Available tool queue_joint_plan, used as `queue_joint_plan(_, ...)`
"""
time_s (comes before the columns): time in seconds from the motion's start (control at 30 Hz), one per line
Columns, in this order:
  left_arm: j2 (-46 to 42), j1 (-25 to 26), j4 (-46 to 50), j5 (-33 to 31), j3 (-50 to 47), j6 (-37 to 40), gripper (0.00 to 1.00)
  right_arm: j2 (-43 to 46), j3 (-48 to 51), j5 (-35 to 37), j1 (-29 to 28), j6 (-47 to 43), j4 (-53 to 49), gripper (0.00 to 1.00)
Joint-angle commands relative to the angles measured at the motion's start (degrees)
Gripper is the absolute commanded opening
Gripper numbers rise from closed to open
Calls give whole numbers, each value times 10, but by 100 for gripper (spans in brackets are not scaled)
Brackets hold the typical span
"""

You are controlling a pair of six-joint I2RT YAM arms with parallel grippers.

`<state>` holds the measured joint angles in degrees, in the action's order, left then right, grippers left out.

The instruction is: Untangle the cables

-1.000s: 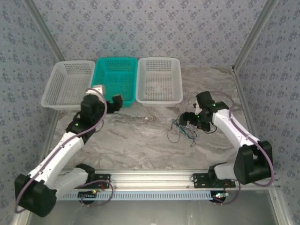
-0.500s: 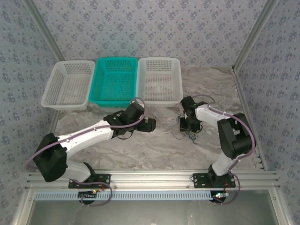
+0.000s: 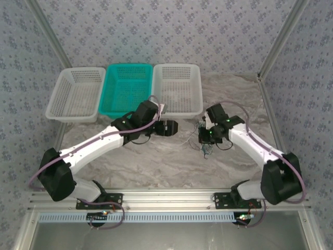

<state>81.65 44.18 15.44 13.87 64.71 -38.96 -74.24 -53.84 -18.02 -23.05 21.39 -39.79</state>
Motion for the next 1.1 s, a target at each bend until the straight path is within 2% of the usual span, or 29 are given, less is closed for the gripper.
queue_joint_plan(0.0,19,-27,-91,95,19,-103,58,13,-10,-84,-7,-9,9,0)
queue_joint_plan(0.07,30,-33,-117,116,24,-128,51,18,-12,-112,-7,-10,24,0)
queue_joint_plan(0.17,53,-39,-105,142,39,-142,44,30,-11,-145,-8,-5,50,0)
queue_joint_plan(0.33,77,-39,-84,149,48,-163,34,49,-13,-175,-8,4,85,0)
queue_joint_plan(0.5,92,-38,-155,176,52,-196,36,52,-19,-190,-8,-9,80,0)
queue_joint_plan(0.73,111,-35,-155,190,53,-199,35,57,-24,-192,-8,-1,85,0)
queue_joint_plan(0.93,125,-33,-135,195,62,-190,27,63,-35,-185,-9,8,96,0)
queue_joint_plan(1.0,129,-33,-132,194,66,-189,21,63,-38,-184,-9,8,97,0)
queue_joint_plan(1.07,128,-33,-133,189,69,-189,5,63,-38,-179,-9,9,95,0)
